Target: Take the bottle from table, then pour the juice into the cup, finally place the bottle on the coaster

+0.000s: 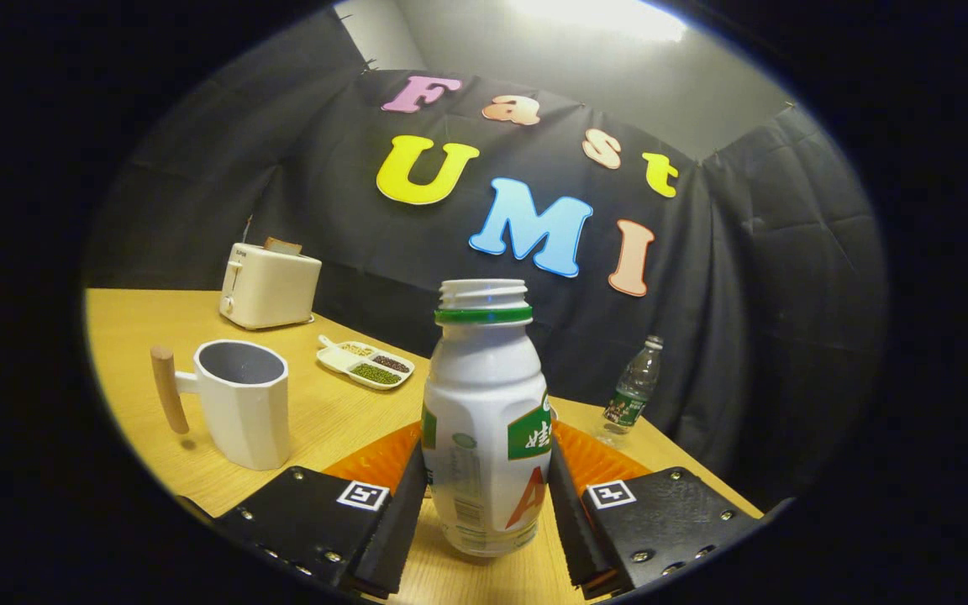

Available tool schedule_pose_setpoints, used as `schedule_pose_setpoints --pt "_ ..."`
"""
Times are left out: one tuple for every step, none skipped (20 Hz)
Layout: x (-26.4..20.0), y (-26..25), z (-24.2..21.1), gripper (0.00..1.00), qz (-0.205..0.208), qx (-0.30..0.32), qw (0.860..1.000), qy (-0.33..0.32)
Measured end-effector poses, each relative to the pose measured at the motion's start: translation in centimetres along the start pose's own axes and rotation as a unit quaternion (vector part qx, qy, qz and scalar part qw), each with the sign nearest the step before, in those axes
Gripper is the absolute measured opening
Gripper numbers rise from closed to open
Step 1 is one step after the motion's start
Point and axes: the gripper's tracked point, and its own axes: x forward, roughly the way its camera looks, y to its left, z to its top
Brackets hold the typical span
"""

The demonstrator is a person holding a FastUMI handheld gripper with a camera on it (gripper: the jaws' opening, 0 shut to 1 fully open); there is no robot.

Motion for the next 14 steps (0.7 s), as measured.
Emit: schedule_pose_setpoints --pt "0.1 0.1 0.3 0.71 0.002 -0.014 1.000 -0.002" --pt "0.2 0.3 0.4 0.71 0.005 -0.027 1.000 -0.004" --pt "0.3 0.6 0.6 0.71 0.009 -0.040 0.999 -0.004" --pt "0.4 1.1 0.8 0.71 0.020 -0.052 0.998 -0.007" --pt "0.5 1.5 1.1 0.71 0.025 -0.062 0.998 -0.010" --pt "0.5 1.6 1.3 0.71 0.027 -0.074 0.997 -0.012" --pt "0.7 1.8 1.5 0.71 0.030 -0.085 0.996 -0.013" --pt "0.9 2.2 1.5 0.71 0.034 -0.096 0.995 -0.012" --pt "1.0 2.4 1.6 0.71 0.038 -0.106 0.994 -0.010" --pt "1.1 2.7 1.7 0.71 0.041 -0.114 0.993 -0.010" --pt "1.2 2.9 1.9 0.71 0.044 -0.123 0.991 -0.011" --pt "1.3 3.2 2.0 0.71 0.047 -0.133 0.990 -0.011" --pt "1.4 3.3 2.2 0.71 0.048 -0.145 0.988 -0.012" --pt "1.5 3.4 2.3 0.71 0.048 -0.160 0.986 -0.013"
